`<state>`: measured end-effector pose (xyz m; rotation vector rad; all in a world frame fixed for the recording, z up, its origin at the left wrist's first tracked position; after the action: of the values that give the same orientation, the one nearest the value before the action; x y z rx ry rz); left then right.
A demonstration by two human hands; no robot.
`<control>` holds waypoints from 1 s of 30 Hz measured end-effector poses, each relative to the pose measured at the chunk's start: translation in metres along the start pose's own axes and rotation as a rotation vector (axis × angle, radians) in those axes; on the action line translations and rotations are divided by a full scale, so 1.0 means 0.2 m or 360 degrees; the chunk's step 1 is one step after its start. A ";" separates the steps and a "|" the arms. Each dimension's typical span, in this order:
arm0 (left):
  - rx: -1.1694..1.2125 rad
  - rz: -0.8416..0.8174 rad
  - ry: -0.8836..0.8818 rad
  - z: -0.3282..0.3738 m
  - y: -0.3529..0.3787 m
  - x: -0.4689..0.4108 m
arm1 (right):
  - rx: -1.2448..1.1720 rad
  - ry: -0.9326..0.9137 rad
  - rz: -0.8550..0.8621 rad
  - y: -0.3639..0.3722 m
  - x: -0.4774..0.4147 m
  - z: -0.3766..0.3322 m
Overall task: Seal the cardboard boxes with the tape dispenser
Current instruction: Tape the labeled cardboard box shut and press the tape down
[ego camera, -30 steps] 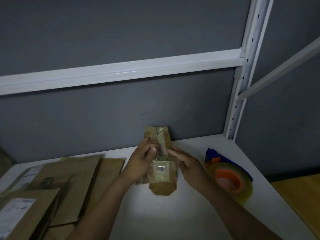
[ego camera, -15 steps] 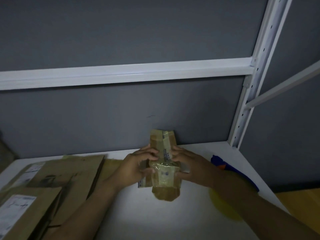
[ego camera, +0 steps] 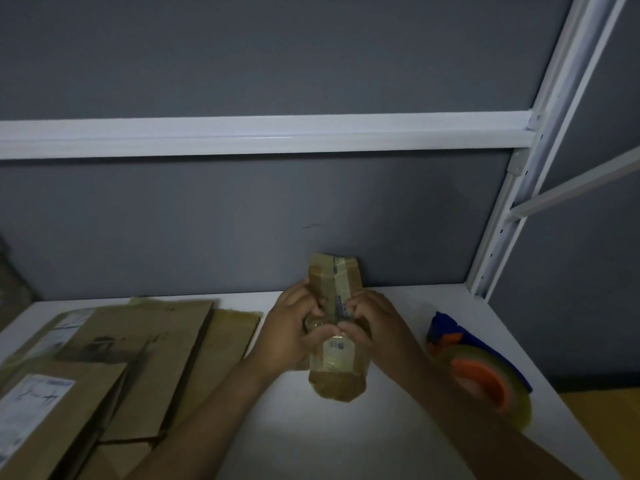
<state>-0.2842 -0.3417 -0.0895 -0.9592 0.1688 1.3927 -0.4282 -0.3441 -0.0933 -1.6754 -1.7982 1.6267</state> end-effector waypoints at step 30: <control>0.0085 -0.0249 -0.0679 -0.30 -0.04 -0.05 | 0.0363 0.0247 -0.0390 -0.14 0.19 0.10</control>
<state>-0.2546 -0.3888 -0.1177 -0.5998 -0.1850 1.4070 -0.4715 -0.3177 -0.0989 -1.3819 -1.6032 1.4889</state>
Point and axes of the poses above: each hand's wrist, its own x-axis away from the middle knuckle, its own y-axis out of the palm, z = x × y, the point moved 9 cm from there along -x, towards the middle knuckle, and after that the axes turned 13 degrees about x, right-handed, at the moved point
